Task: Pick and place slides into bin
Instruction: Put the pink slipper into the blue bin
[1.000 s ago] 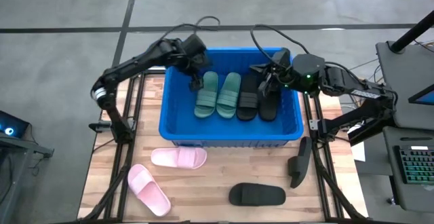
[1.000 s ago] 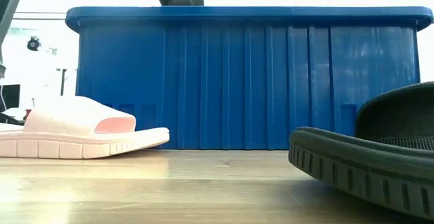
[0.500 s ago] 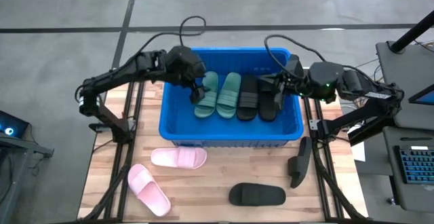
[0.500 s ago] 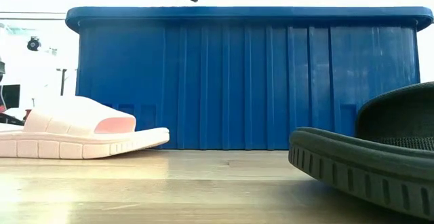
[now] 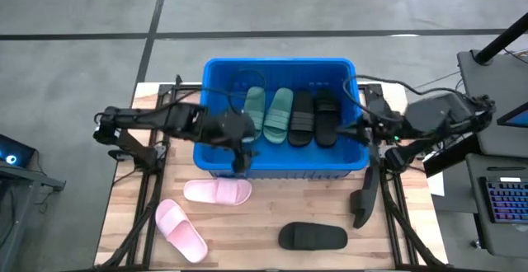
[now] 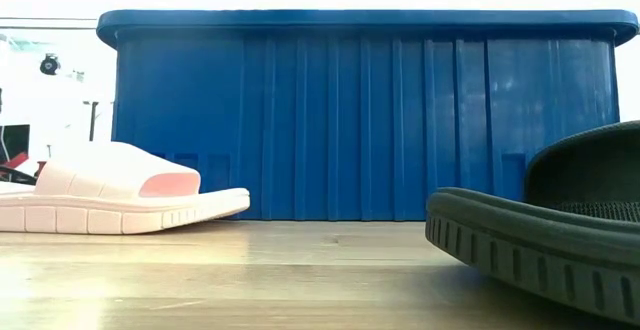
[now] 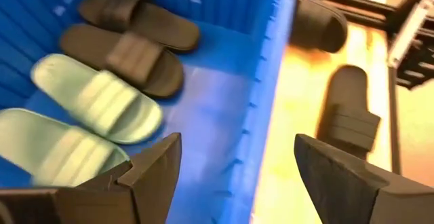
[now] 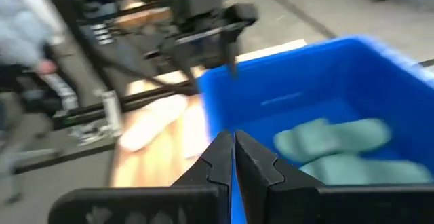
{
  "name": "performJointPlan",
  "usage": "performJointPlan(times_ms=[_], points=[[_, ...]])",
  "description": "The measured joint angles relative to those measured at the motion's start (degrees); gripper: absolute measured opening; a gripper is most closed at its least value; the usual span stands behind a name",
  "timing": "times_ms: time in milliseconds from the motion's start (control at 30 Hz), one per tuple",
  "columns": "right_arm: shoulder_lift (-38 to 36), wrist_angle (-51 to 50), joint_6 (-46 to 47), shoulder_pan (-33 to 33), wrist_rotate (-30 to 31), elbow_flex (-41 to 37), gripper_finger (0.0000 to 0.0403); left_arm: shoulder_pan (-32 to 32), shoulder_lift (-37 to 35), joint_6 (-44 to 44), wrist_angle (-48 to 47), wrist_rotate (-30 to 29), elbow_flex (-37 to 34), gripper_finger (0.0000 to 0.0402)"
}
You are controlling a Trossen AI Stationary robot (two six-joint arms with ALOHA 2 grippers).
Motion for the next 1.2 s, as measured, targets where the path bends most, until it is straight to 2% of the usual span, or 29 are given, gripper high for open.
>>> performJointPlan(times_ms=[167,333,433,533,767,967,1200], points=[[0.6,-3.7,12.1,10.6,1.8,0.0,0.0008,-3.8,0.0,-0.9,-0.3,-0.5,-0.1,0.0270],[5.2,-11.7,31.9,22.5,11.7,0.0,0.0008,-7.6,0.0,-1.5,-5.4,-4.1,-0.1,0.0270],[8.7,-14.5,43.3,27.0,18.2,-0.1,0.0008,-10.1,0.0,-3.9,-8.8,-4.6,-0.2,0.0270],[12.5,-13.8,50.7,28.4,22.9,-0.1,0.0008,-13.0,0.0,-11.1,-13.0,-4.6,-0.5,0.0270],[22.5,-11.7,58.4,28.4,23.4,3.1,0.0008,-22.4,-0.4,-23.9,-13.4,-7.1,-6.2,0.0270],[30.9,-15.0,61.6,28.5,20.7,11.8,0.0008,-30.2,-0.6,-38.2,-12.4,-9.3,-12.4,0.0270],[37.5,-26.6,63.6,28.7,19.5,23.9,0.0008,-36.5,-0.8,-59.3,-8.4,-13.3,-19.1,0.0270]])
